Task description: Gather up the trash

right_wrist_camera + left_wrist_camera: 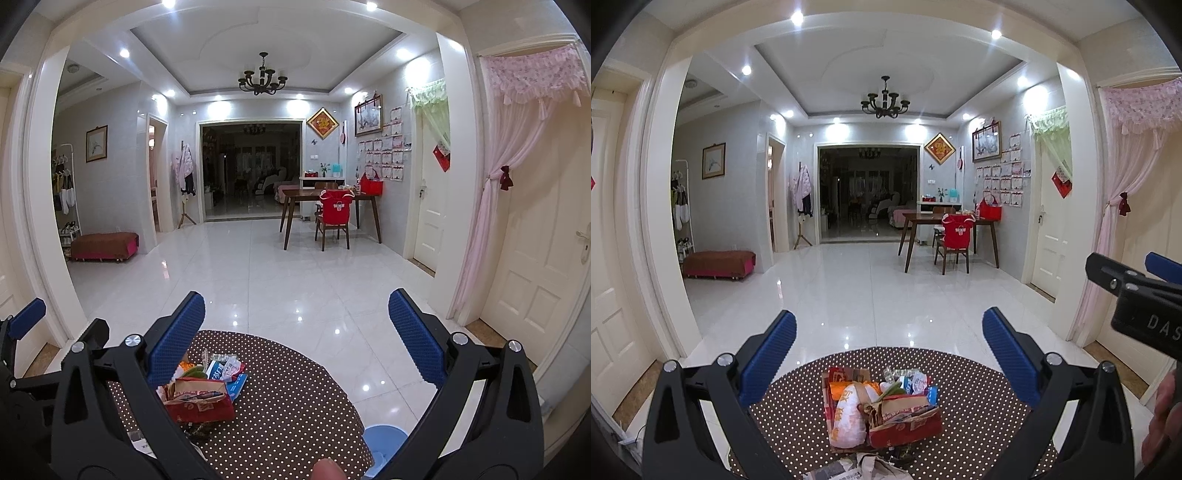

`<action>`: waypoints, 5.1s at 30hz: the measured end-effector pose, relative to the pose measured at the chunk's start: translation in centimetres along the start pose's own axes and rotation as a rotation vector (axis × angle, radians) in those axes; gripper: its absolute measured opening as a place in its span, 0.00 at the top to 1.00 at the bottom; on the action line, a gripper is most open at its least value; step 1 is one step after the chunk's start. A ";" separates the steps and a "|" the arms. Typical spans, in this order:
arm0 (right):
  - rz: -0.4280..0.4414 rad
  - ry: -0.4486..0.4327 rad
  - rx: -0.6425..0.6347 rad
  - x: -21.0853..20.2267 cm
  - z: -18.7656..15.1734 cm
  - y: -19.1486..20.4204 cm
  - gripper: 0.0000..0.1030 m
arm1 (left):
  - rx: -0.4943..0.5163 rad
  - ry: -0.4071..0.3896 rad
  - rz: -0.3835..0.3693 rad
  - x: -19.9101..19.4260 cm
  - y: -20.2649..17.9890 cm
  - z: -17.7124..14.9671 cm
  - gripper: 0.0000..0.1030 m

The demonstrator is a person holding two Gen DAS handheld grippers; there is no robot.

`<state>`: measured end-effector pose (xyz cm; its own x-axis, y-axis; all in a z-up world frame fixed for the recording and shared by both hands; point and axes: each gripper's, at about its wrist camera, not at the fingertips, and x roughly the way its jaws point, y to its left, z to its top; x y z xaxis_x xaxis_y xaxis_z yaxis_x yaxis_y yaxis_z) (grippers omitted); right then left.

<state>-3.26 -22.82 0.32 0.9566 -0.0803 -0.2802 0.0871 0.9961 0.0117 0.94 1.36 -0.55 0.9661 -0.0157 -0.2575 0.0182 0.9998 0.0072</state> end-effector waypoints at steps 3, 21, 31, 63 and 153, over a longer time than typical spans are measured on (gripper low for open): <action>0.000 0.020 -0.001 0.6 -0.5 -0.4 0.05 | -0.003 0.033 0.004 0.8 0.7 -0.9 0.04; 0.046 0.340 -0.048 9.1 -8.6 -0.4 0.05 | 0.047 0.407 0.031 7.8 5.9 -14.1 0.04; 0.069 0.445 -0.067 11.5 -11.7 0.0 0.05 | 0.107 0.591 0.000 12.5 4.7 -20.8 0.04; 0.523 0.740 -0.055 17.5 -23.0 6.7 0.75 | -0.039 0.643 -0.119 11.6 7.1 -23.2 0.94; -0.155 0.656 0.925 18.9 -30.9 -42.7 0.06 | 0.166 0.872 -0.647 31.2 -39.5 -23.7 0.15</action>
<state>2.50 -65.79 -35.09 0.6115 0.1047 -0.7843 0.6231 0.5472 0.5588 24.26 -38.37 -31.76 0.2492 -0.4576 -0.8536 0.5537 0.7904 -0.2621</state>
